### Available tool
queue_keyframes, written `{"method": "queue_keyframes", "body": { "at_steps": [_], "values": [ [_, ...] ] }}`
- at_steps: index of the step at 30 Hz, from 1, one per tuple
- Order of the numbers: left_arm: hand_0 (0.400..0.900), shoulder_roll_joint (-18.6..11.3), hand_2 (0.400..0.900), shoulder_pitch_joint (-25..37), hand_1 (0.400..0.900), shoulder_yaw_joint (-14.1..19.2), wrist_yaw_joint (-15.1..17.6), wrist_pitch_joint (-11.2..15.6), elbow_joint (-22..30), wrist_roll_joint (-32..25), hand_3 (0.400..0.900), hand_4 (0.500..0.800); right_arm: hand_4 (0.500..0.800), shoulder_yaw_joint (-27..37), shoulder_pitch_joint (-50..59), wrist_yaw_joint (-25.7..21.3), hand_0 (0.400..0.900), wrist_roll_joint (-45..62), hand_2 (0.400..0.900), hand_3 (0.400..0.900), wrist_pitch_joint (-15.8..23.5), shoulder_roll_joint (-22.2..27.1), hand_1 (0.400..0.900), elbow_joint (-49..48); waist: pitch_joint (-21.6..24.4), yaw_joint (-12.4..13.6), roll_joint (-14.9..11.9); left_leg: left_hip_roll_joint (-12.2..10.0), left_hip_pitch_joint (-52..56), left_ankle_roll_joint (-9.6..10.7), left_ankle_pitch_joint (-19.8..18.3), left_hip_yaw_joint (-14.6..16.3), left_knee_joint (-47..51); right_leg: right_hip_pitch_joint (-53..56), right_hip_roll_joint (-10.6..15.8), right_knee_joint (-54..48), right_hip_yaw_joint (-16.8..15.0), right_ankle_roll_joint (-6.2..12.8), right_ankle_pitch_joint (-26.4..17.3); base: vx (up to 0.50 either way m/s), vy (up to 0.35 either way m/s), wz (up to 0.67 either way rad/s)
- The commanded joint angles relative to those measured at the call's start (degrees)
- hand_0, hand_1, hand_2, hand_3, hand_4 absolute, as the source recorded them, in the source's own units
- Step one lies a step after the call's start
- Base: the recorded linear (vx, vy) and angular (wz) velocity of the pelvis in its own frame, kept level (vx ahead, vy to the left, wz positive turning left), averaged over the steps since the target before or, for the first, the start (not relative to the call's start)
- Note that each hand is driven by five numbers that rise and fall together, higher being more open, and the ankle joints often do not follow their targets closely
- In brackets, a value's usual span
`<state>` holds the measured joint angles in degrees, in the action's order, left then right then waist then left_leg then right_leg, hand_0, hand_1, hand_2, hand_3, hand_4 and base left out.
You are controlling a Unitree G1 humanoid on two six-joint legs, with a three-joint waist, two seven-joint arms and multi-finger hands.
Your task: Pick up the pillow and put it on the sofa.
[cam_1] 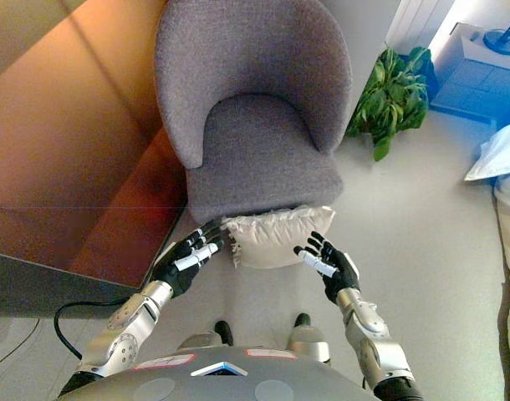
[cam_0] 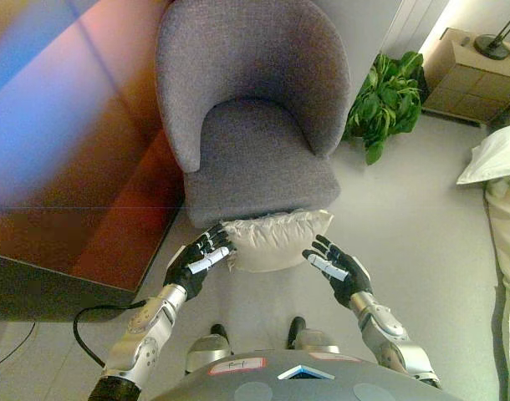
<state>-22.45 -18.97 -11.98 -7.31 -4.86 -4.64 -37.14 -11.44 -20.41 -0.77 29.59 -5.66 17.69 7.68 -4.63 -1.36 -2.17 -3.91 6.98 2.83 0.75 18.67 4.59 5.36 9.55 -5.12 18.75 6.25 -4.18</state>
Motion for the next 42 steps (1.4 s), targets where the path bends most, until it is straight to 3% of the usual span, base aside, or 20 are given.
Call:
{"method": "queue_keyframes", "body": {
  "at_steps": [1, 6, 12, 14, 15, 17, 19, 21, 24, 27, 29, 30, 33, 36, 39, 42],
  "values": [
    [0.900, -0.12, 0.900, 2.55, 0.900, 3.71, -1.76, 4.44, 4.00, -1.96, 0.900, 0.800, 0.800, 2.50, 4.00, -0.04, 0.900, 0.26, 0.900, 0.900, 5.27, 1.70, 0.900, -5.02, 0.66, -0.85, -0.36, -0.16, 1.04, -1.49, -4.51, 2.70, -4.92, 0.57, -1.07, 0.12, -0.74, 1.34, 0.54, 0.03, -0.090, -0.01],
    [0.900, -0.11, 0.900, 1.98, 0.900, 3.86, -2.91, 4.87, 4.00, -2.41, 0.900, 0.800, 0.800, 2.47, 3.59, 1.46, 0.900, -0.19, 0.900, 0.900, 5.26, 2.08, 0.900, -4.55, 0.07, -0.78, -0.60, -1.50, -0.04, -0.89, -4.52, 2.14, -7.48, 0.54, -1.97, 0.23, -1.44, 0.32, 1.15, 0.04, -0.108, -0.04],
    [0.900, -0.38, 0.900, 1.52, 0.900, 3.82, -5.18, 6.17, 4.64, -4.44, 0.900, 0.800, 0.800, 2.04, 4.31, 2.76, 0.900, -0.90, 0.900, 0.900, 5.25, 4.05, 0.900, -4.90, -2.46, -0.33, -1.46, -6.15, -6.44, 1.50, -0.71, -1.16, -22.23, -0.83, -2.95, 1.94, -2.90, -2.42, 1.82, 0.02, -0.131, -0.13],
    [0.900, -0.46, 0.900, 1.24, 0.900, 3.80, -7.14, 6.63, 4.73, -4.93, 0.900, 0.800, 0.800, 1.86, 4.35, 2.88, 0.900, -1.39, 0.900, 0.900, 5.39, 5.13, 0.900, -5.12, -3.34, -0.18, -1.91, -7.58, -9.67, 2.08, 1.46, -2.83, -29.73, -1.54, -3.12, 2.99, -3.25, -3.54, 1.98, 0.05, -0.114, -0.18],
    [0.900, -0.77, 0.900, 0.56, 0.900, 3.80, -9.92, 7.25, 4.65, -5.71, 0.900, 0.800, 0.800, 2.10, 4.17, 3.94, 0.900, -1.12, 0.900, 0.900, 5.95, 6.47, 0.900, -4.57, -4.05, -0.14, -2.53, -8.07, -11.53, 1.56, 1.47, -4.34, -36.13, -1.94, -2.97, 3.98, -3.87, -4.41, 2.16, 0.12, -0.075, -0.21],
    [0.900, -1.03, 0.900, -0.54, 0.900, 3.84, -12.16, 7.40, 5.31, -5.95, 0.900, 0.800, 0.800, 2.68, 3.22, 4.77, 0.900, -0.90, 0.900, 0.900, 6.26, 7.13, 0.900, -4.53, -4.45, 0.01, -2.66, -8.40, -12.97, 1.31, 1.96, -5.44, -38.13, -1.46, -3.24, 4.38, -4.46, -4.53, 2.49, 0.17, -0.024, -0.20],
    [0.900, -1.45, 0.900, -1.71, 0.900, 4.06, -13.95, 6.88, 6.45, -6.44, 0.900, 0.800, 0.800, 3.28, 2.08, 5.36, 0.900, -0.87, 0.900, 0.900, 6.44, 7.33, 0.900, -4.85, -4.70, 0.38, -2.53, -8.65, -12.90, 1.66, 3.10, -5.69, -34.93, -0.29, -3.65, 4.10, -5.05, -4.10, 3.00, 0.22, 0.072, -0.14],
    [0.900, -1.58, 0.900, -2.77, 0.900, 4.27, -15.71, 6.50, 7.48, -6.66, 0.900, 0.800, 0.800, 3.55, 1.10, 5.65, 0.900, -1.09, 0.900, 0.900, 6.11, 7.44, 0.900, -5.82, -4.87, 0.86, -1.50, -9.22, -11.51, 2.84, 6.17, -5.43, -25.02, 1.33, -4.38, 3.52, -5.43, -3.27, 4.04, 0.29, 0.180, -0.18],
    [0.900, -1.40, 0.900, -3.17, 0.900, 3.70, -16.23, 6.73, 7.31, -7.64, 0.900, 0.800, 0.800, 3.84, -0.53, 6.59, 0.900, -1.72, 0.900, 0.900, 6.19, 7.94, 0.900, -7.00, -4.68, 1.64, 1.33, -10.42, -11.80, 5.61, 13.62, -5.22, -8.51, 3.82, -6.01, 2.75, -6.39, -2.16, 6.00, 0.34, 0.233, -0.30],
    [0.900, -0.77, 0.900, -3.15, 0.900, 2.71, -16.41, 7.36, 6.37, -7.37, 0.900, 0.800, 0.800, 3.79, -1.20, 7.02, 0.900, -1.50, 0.900, 0.900, 6.87, 8.43, 0.900, -6.83, -5.19, 2.80, 2.34, -11.00, -14.92, 7.60, 19.79, -3.35, -3.35, 7.57, -6.90, 2.42, -6.57, -2.22, 7.83, 0.35, 0.146, -0.33],
    [0.900, -0.47, 0.900, -3.01, 0.900, 2.20, -16.98, 8.09, 5.91, -6.52, 0.900, 0.800, 0.800, 3.58, -0.91, 7.65, 0.900, -1.28, 0.900, 0.900, 7.45, 8.63, 0.900, -6.38, -5.34, 3.37, 2.55, -11.71, -16.60, 7.93, 20.07, -1.00, -2.53, 9.00, -6.74, 3.17, -5.42, -2.21, 9.19, 0.37, 0.129, -0.27],
    [0.900, -0.49, 0.900, -3.03, 0.900, 2.34, -16.78, 8.16, 6.26, -6.17, 0.900, 0.800, 0.800, 3.53, -0.82, 8.50, 0.900, -1.90, 0.900, 0.900, 7.43, 8.67, 0.900, -6.62, -5.21, 3.31, 2.45, -11.18, -15.95, 8.24, 19.09, -1.34, -2.18, 9.94, -6.20, 4.48, -5.30, -2.25, 11.13, 0.41, 0.139, -0.26],
    [0.900, -1.32, 0.900, -2.63, 0.900, 2.35, -15.29, 8.41, 5.98, -6.29, 0.900, 0.800, 0.800, 3.02, -0.28, 8.77, 0.900, -3.17, 0.900, 0.900, 6.53, 9.03, 0.900, -7.05, -5.02, 2.74, 2.07, -10.10, -15.16, 5.23, 13.24, 1.39, -4.94, 10.02, -4.45, 9.11, -4.50, -1.74, 13.74, 0.33, 0.149, -0.20],
    [0.900, -2.35, 0.900, -1.06, 0.900, 2.68, -15.72, 8.28, 5.92, -6.02, 0.900, 0.800, 0.800, 2.46, 0.34, 8.95, 0.900, -2.73, 0.900, 0.900, 5.44, 8.06, 0.900, -7.91, -4.04, 3.07, 0.84, -7.57, -14.22, 1.21, 7.26, 2.85, -5.23, 9.71, -1.35, 13.44, -3.22, 1.06, 12.61, 0.27, 0.195, 0.01],
    [0.900, -3.62, 0.900, 0.74, 0.900, 2.04, -15.51, 8.77, 4.98, -5.94, 0.900, 0.800, 0.800, 1.16, 2.02, 7.93, 0.900, -7.13, 0.900, 0.900, 5.90, 7.03, 0.900, -6.47, -2.98, 3.63, 0.56, -4.11, -12.67, -1.33, 4.80, 2.51, -3.65, 7.05, 1.41, 20.89, -2.40, 3.92, 10.41, 0.32, 0.264, 0.18],
    [0.900, -4.28, 0.900, 1.96, 0.900, 1.47, -14.50, 7.97, 3.91, -5.21, 0.900, 0.800, 0.800, 0.53, 3.90, 4.19, 0.900, -8.65, 0.900, 0.900, 4.67, 5.96, 0.900, -5.56, -1.62, 4.36, -0.20, 0.32, -12.42, -4.25, 2.42, 1.90, -2.57, 5.68, 1.92, 29.39, -2.99, 5.94, 7.03, 0.28, 0.256, 0.27]
  ]
}}
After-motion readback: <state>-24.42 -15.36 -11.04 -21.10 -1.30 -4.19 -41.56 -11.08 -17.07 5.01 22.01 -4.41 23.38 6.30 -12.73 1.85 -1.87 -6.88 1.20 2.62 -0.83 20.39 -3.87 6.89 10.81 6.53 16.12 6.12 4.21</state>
